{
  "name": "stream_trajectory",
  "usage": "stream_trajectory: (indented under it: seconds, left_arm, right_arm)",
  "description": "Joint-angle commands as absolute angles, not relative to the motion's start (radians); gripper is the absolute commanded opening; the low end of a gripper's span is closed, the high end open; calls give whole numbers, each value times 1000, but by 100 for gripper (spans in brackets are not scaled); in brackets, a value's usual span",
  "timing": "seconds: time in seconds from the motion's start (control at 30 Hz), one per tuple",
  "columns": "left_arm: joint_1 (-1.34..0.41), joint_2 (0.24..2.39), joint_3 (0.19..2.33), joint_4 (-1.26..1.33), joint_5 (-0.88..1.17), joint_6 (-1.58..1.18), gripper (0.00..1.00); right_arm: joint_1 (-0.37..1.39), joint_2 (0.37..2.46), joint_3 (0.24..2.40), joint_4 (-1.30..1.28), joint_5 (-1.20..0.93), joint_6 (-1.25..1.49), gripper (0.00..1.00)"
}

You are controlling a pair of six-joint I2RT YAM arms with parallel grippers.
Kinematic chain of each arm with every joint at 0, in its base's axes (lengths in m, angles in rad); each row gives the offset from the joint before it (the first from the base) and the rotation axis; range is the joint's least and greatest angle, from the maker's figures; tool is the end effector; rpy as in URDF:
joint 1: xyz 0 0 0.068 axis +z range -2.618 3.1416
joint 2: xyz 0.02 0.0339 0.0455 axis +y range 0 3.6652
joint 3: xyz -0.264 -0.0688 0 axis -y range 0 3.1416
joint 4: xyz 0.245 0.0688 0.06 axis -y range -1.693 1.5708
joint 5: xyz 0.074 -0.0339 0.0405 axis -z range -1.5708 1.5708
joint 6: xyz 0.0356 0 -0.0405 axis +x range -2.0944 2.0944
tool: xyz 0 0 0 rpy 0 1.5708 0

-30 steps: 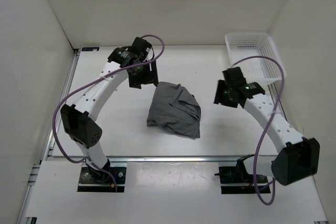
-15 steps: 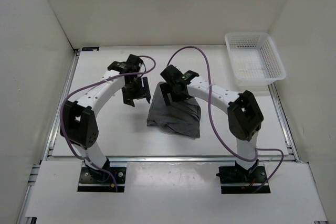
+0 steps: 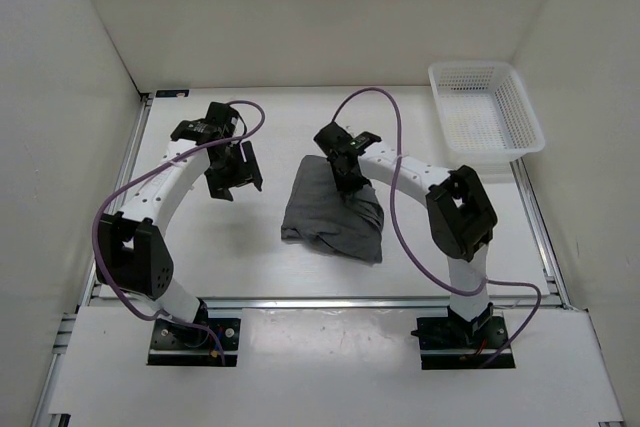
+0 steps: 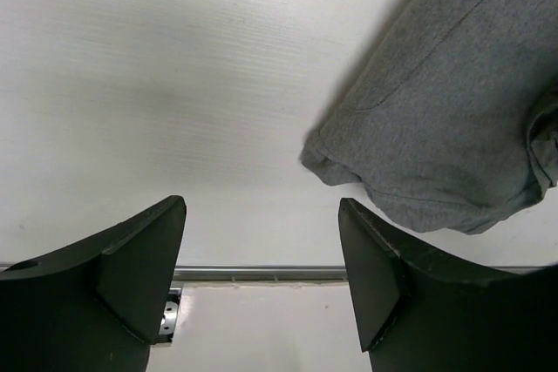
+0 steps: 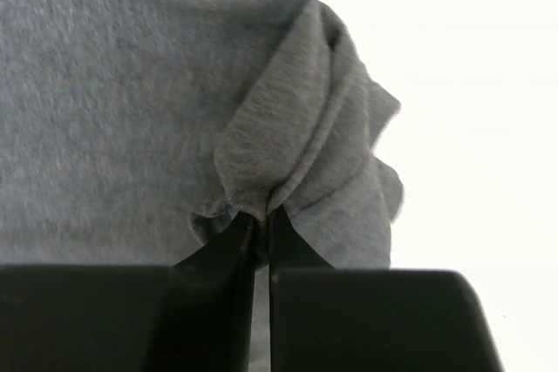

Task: Fold and stack the shorts
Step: Fold the shorts

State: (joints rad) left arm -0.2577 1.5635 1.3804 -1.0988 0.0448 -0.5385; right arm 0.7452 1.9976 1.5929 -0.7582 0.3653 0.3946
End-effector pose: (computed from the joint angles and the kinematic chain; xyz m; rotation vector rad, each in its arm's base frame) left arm 0.2908 -0.0783 0.2869 -0.3943 2.8572 -0.2222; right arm 0.3178 0.2759 0.2141 -0.3561 2.5810 -0.1144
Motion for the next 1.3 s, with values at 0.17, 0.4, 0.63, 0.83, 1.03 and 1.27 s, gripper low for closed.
stream_trajectory:
  seconds: [0.17, 0.4, 0.63, 0.83, 1.03, 1.27]
  left_arm:
    - [-230, 1523, 1376, -1088, 54, -508, 82]
    - [-209, 1523, 1367, -1088, 63, -479, 82]
    - [-146, 1479, 1338, -1098, 63, -433, 82]
    - [-137, 1479, 1328, -1108, 93, -402, 82]
    - [-137, 1508, 1328, -1098, 138, -402, 87]
    - [-192, 1519, 1339, -1089, 150, -402, 90]
  right_arm:
    - [723, 1810, 1667, -781, 297, 304, 0]
    - [723, 1909, 1939, -844, 16, 259, 0]
    - [732, 2063, 2178, -853, -137, 293, 0]
    - [723, 2091, 2204, -853, -134, 343, 0]
    - [594, 2062, 2099, -853, 50, 494, 40]
    - [370, 1988, 1936, -844, 184, 545, 88]
